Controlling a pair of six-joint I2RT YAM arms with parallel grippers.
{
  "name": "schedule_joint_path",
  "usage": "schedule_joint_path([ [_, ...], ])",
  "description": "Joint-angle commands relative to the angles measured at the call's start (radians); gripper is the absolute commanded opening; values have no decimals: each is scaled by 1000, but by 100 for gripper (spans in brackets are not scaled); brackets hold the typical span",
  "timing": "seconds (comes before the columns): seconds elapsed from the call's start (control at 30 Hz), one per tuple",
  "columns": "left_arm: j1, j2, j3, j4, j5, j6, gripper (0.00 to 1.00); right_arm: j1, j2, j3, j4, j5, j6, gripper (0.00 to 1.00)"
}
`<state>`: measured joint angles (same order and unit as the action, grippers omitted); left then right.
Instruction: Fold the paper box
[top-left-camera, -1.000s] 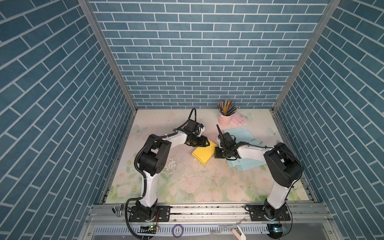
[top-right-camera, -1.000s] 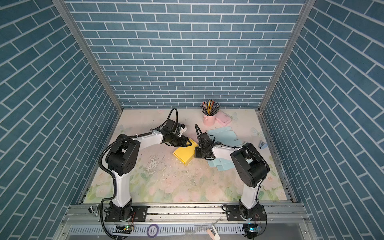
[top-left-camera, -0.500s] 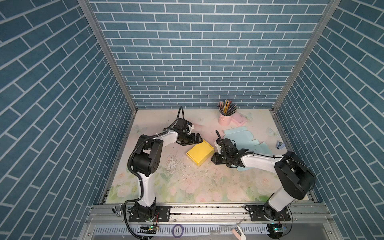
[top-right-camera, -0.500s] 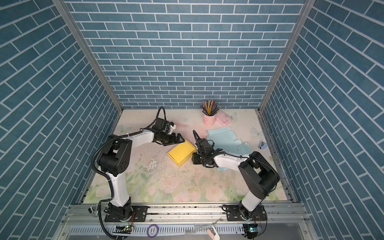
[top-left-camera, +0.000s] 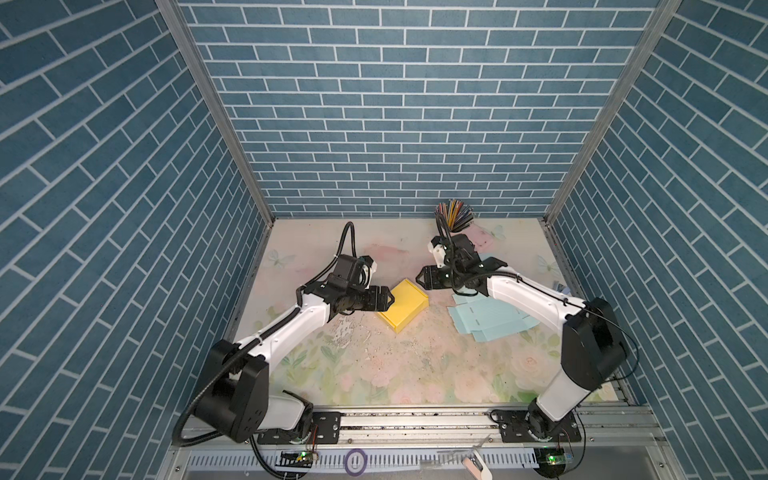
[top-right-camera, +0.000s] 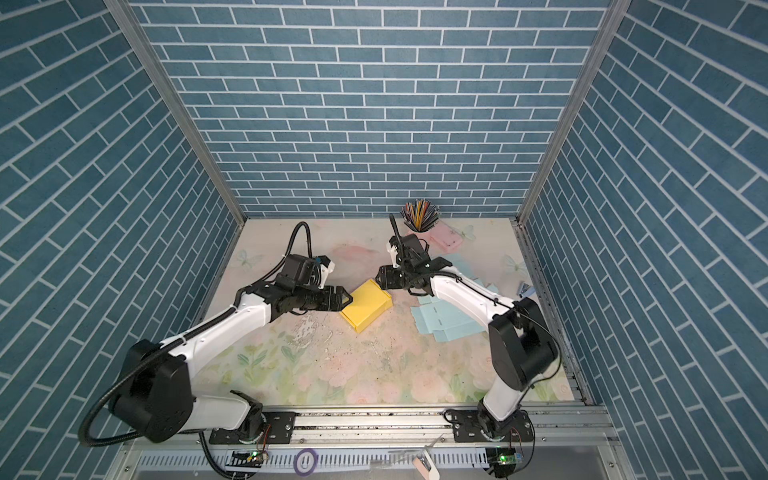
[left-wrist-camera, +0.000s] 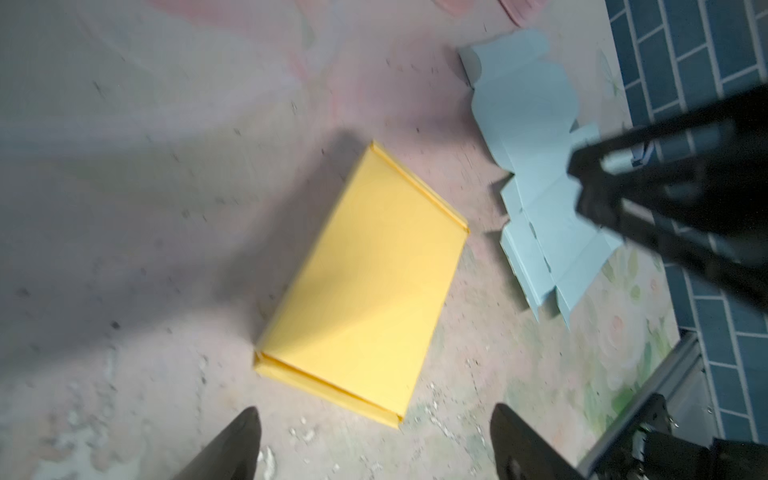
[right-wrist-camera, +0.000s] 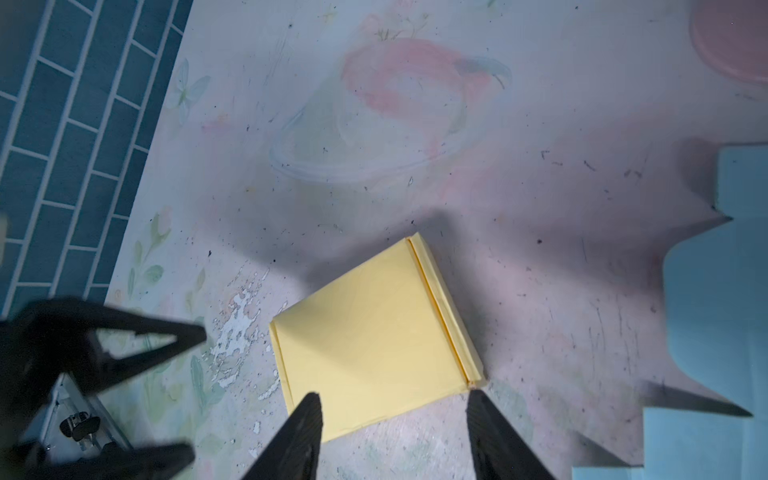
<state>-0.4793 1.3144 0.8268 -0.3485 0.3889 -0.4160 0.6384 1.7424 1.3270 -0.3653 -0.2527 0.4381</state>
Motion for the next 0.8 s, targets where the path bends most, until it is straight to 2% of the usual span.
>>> schedule_joint_path([
  [0.0,-17,-67,-98,59,21,-119,86,-22,102,79,-126,-59,-99,60],
  [0.13,-23,-73,-126,109,40,-148,86,-29,205,174,-151,-87,-121,64],
  [0.33,-21,29,-116,185,51,-141,82,-28,313,229,-150,-110,-121,64],
  [0.6,38,165,-62,270,86,-137,76,-15,266,83,-45,-164,-68,64],
  [0.77,80,244,-10,305,131,-131,73,13,216,3,-4,-170,-34,60],
])
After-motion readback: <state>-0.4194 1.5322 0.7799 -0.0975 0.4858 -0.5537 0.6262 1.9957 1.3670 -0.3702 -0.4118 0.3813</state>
